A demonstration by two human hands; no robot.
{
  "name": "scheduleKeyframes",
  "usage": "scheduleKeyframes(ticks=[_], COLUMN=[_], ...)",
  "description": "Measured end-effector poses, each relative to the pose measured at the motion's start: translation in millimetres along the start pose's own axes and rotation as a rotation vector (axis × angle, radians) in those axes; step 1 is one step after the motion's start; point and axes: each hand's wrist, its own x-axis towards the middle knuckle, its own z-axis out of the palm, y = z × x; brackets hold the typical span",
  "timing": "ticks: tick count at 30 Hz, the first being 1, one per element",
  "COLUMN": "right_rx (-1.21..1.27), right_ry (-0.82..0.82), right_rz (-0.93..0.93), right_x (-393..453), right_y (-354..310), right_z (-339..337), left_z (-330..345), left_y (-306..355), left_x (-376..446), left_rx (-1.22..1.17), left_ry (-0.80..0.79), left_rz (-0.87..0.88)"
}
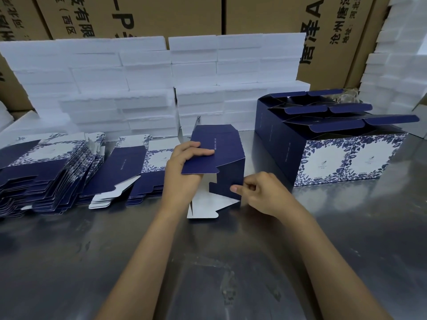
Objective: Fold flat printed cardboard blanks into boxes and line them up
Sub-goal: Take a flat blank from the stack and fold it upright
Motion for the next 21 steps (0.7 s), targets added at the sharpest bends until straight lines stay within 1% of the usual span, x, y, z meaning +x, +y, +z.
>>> scheduleKeyframes(ticks=[4, 9, 13, 17, 19, 21], right_rx=[0.019, 0.013, 0.057, 0.058, 0.108, 0.15], right_ry=[0.082, 0.089, 0.167, 0.161, 0.198, 0.237], right_rz=[-0.036, -0.04, -0.1, -0.097, -0.097, -0.148], right_x=[-2, -6, -8, -10, -10, -11], right_y=[-5, -10, -16, -19, -19, -20], right_z=[-3, -5, -8, -11, -12, -13], left_z=[0, -4, -7, -5, -5, -5], left_y=[-3, -2, 1, 2, 1, 1], left_x=[-1, -4, -4, -5, -5, -5], left_rx=[-0.031, -0.025, -0.011, -0.019, -0.03, -0.031], left_ry=[0.023, 0.006, -0.008, -0.012, -0.012, -0.012], left_rz=[-0.011, -0.011, -0.009, -0.02, -0.023, -0.014])
